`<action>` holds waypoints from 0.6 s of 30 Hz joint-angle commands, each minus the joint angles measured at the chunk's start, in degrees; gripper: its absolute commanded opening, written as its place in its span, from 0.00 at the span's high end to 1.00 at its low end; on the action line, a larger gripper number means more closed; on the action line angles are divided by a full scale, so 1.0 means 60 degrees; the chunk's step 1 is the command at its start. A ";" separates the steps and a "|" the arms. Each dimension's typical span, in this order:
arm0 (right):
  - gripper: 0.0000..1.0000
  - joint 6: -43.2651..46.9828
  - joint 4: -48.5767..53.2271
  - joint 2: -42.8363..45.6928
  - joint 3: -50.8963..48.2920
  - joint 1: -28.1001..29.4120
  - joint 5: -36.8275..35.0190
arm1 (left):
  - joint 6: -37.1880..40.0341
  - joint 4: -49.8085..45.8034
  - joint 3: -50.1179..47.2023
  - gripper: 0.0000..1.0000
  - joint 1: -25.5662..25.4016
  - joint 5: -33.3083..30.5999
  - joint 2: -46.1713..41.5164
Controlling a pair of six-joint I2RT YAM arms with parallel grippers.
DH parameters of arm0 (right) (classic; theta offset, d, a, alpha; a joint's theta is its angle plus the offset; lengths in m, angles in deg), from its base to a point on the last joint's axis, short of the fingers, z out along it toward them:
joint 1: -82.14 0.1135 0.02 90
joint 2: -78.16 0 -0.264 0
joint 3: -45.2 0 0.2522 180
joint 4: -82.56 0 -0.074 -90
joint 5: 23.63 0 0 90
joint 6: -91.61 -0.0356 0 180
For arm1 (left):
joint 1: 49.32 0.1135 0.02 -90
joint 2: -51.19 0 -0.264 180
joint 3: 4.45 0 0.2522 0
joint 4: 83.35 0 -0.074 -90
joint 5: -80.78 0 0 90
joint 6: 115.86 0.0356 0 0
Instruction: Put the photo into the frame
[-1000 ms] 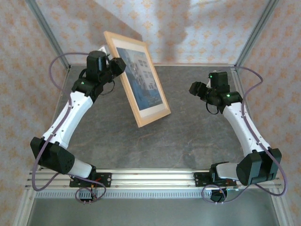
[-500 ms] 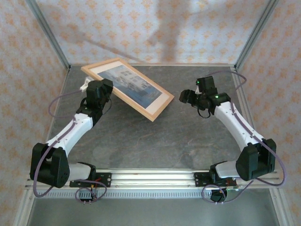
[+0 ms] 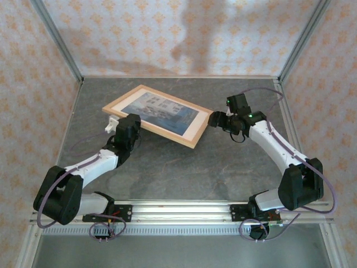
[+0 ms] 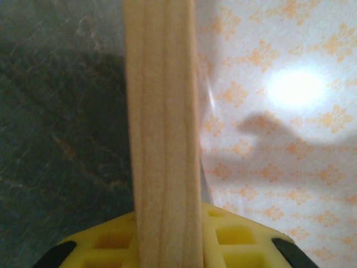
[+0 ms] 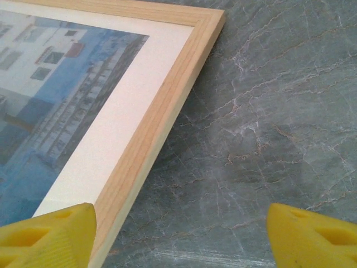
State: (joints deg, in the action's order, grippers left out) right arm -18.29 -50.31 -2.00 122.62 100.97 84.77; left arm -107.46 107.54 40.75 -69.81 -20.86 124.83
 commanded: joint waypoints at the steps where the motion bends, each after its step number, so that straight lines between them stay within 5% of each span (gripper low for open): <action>1: 0.21 -0.0080 -0.0027 -0.0044 -0.0192 0.0028 -0.0280 | -0.0224 0.1151 -0.0352 0.76 -0.0394 -0.0555 0.0121; 18: 0.20 0.0145 -0.0210 -0.0404 -0.0375 0.0030 -0.0741 | -0.0250 0.1692 -0.1881 0.56 -0.0868 -0.0125 0.0981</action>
State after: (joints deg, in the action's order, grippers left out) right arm -18.20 -50.38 -3.79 119.82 100.97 83.02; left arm -110.00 113.09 29.98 -74.84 -20.43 130.34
